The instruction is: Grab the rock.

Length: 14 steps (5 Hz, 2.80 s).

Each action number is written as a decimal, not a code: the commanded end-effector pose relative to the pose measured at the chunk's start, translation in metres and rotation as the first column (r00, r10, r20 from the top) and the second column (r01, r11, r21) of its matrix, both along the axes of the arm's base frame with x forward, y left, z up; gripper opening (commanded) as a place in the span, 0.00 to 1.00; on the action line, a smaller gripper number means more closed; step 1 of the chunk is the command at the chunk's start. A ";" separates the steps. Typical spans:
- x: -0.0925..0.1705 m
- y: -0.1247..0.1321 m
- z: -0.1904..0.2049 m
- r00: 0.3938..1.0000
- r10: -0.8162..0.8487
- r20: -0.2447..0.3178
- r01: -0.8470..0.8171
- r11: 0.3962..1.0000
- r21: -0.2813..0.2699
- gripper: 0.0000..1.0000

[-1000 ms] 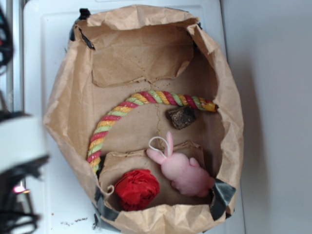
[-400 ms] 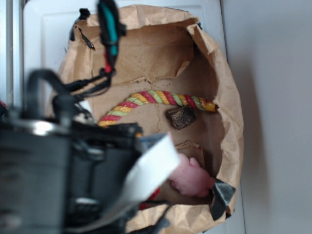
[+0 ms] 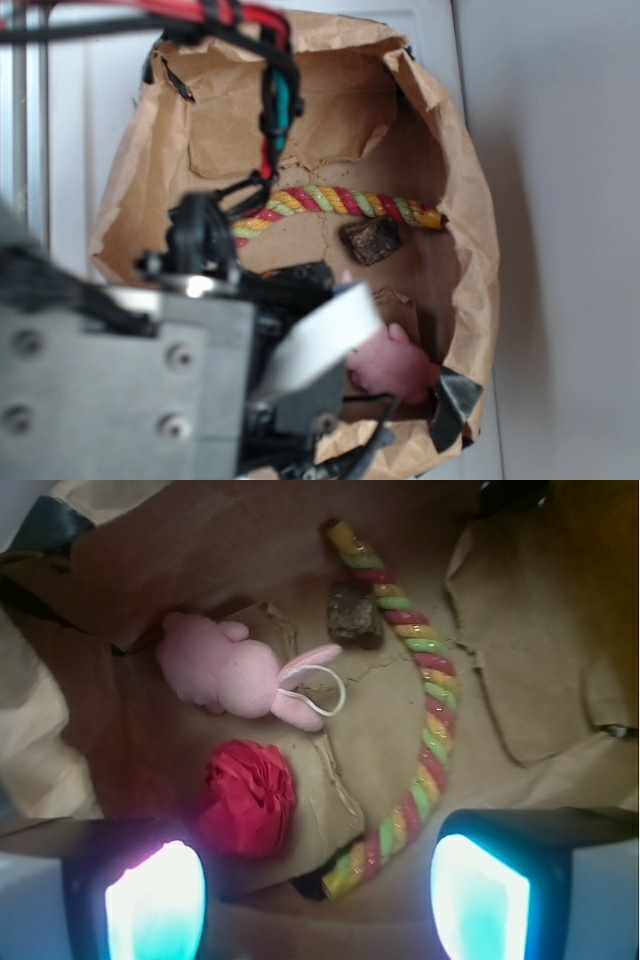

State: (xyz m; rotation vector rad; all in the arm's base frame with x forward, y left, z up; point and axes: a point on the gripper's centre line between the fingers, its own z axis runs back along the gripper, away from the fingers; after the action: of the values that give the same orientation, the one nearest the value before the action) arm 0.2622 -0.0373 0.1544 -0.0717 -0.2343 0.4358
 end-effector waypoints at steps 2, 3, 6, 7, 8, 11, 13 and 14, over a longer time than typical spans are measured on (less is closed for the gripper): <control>-0.007 0.007 0.005 0.999 0.046 0.000 -0.046 0.999 0.009 1.00; -0.007 0.007 0.005 0.999 0.046 0.000 -0.046 0.999 0.009 1.00; 0.001 0.016 -0.005 0.990 0.134 -0.036 -0.135 0.990 -0.035 1.00; 0.019 0.025 -0.012 0.978 0.210 -0.010 -0.210 0.976 -0.053 1.00; 0.037 0.034 -0.018 0.962 0.272 0.007 -0.271 0.961 -0.046 1.00; 0.065 0.048 -0.038 0.931 0.357 0.072 -0.355 0.934 -0.032 1.00; 0.094 0.003 0.009 0.888 0.452 0.086 -0.447 0.892 -0.067 1.00; 0.064 0.052 -0.040 0.833 0.544 0.095 -0.537 0.839 -0.092 1.00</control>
State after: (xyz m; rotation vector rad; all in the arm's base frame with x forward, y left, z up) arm 0.3205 -0.0011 0.0844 -0.0385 -0.2617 0.9856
